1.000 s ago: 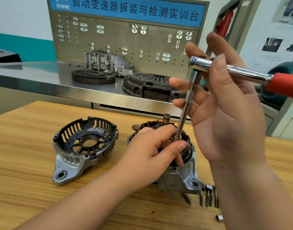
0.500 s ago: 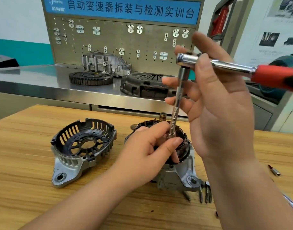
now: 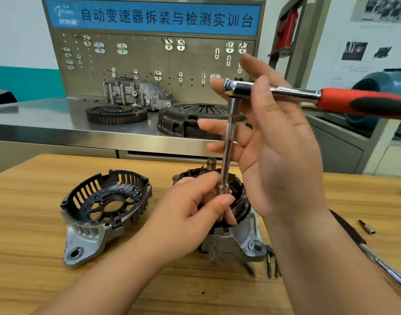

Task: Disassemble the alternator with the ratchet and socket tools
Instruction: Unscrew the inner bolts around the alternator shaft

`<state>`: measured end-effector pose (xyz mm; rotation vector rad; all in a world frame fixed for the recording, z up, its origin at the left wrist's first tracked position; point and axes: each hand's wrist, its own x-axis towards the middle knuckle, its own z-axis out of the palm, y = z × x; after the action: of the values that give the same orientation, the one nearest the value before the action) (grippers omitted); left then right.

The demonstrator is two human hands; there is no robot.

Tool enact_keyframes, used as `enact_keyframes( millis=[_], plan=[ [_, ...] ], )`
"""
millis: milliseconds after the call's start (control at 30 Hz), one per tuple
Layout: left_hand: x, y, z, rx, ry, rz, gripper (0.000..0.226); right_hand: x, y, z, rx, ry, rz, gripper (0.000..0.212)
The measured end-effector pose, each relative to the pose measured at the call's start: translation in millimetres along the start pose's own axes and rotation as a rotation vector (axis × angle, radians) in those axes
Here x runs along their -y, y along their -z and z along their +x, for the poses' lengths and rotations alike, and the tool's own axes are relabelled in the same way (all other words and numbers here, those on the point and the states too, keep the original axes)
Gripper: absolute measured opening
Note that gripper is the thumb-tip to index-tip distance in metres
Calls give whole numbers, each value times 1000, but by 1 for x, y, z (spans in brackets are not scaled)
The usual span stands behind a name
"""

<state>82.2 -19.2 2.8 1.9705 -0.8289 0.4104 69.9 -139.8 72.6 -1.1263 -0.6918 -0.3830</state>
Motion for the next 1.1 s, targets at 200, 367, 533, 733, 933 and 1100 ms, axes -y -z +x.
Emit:
enact_keyframes(
  millis=[200,367,533,733,933,1100],
  plan=[
    [0,-3,-1,-29,18,13,45,2,-3,0,16,85,-52,27],
    [3,-3,-2,-31,-28,81,43,4,4,4,106,-230,245,50],
    [4,-4,-1,-8,-36,105,41,2,7,3,115,-208,211,51],
    [1,-5,-2,-27,7,131,44,5,3,15,102,-3,-507,31],
    [0,-4,-3,-14,5,67,42,2,-2,-5,25,56,-36,37],
    [-1,-4,0,-8,-24,47,40,2,1,3,38,-194,189,57]
  ],
)
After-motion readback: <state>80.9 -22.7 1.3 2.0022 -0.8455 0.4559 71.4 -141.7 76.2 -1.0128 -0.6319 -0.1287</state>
